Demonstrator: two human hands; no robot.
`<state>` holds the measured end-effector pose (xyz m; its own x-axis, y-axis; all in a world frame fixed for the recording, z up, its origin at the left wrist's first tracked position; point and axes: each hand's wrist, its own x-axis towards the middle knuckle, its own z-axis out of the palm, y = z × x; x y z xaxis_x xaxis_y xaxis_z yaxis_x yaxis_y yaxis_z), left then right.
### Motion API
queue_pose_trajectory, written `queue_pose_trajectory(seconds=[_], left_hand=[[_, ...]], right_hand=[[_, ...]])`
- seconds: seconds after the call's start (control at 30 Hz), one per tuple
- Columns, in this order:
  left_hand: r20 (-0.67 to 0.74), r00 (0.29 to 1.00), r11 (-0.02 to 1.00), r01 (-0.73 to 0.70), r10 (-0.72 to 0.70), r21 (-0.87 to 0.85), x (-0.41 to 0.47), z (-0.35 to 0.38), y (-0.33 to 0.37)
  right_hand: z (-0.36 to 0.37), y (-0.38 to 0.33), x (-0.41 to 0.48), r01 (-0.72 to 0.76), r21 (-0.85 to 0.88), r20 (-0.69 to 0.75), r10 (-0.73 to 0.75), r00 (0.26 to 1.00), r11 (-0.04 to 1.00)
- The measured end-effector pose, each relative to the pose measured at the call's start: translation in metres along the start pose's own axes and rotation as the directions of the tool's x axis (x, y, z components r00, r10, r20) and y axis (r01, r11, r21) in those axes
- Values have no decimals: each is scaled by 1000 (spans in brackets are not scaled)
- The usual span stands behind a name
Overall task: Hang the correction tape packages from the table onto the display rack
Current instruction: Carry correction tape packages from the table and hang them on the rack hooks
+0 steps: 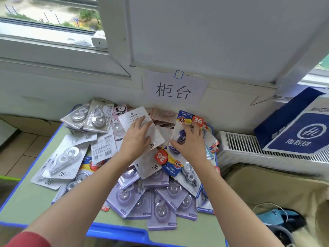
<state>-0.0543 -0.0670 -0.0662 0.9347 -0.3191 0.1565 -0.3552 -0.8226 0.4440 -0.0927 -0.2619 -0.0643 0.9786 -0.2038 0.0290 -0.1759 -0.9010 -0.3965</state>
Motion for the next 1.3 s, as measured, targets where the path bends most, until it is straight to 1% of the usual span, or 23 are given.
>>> queue_pose_trajectory(seconds=[0.13, 0.3, 0.47, 0.6, 0.67, 0.83, 1.03, 1.2, 1.3], left_hand=[[5, 999, 998, -45, 45, 47, -32, -15, -8], [52, 994, 993, -104, 101, 58, -90, -35, -23], [88, 983, 985, -168, 164, 42, -167, -62, -38], [108, 978, 979, -186, 177, 80, -228, -75, -47], [120, 972, 976, -209, 200, 67, -255, -80, -45], [160, 950, 957, -283, 270, 65, -309, -84, -31], [191, 926, 940, -338, 325, 40, -394, -74, 1], [218, 899, 924, -382, 379, -30, -476, -66, 40], [235, 862, 893, -445, 448, -68, -517, -61, 69]], right_hand=[[-3, -13, -33, -2, 8, -27, 2, 1000, 1000], [0, -38, -91, -17, 1, -88, 17, 996, 1000], [12, -62, -177, -60, -12, -98, 59, 993, 998], [24, -80, -248, -82, 35, -108, 85, 991, 996], [28, -88, -282, -97, 53, -112, 103, 988, 994], [32, -93, -361, -146, 48, -141, 151, 978, 988], [32, -74, -469, -233, 41, -162, 237, 958, 972], [24, -54, -578, -345, 62, -182, 351, 919, 936], [15, -43, -637, -419, 56, -212, 421, 882, 906]])
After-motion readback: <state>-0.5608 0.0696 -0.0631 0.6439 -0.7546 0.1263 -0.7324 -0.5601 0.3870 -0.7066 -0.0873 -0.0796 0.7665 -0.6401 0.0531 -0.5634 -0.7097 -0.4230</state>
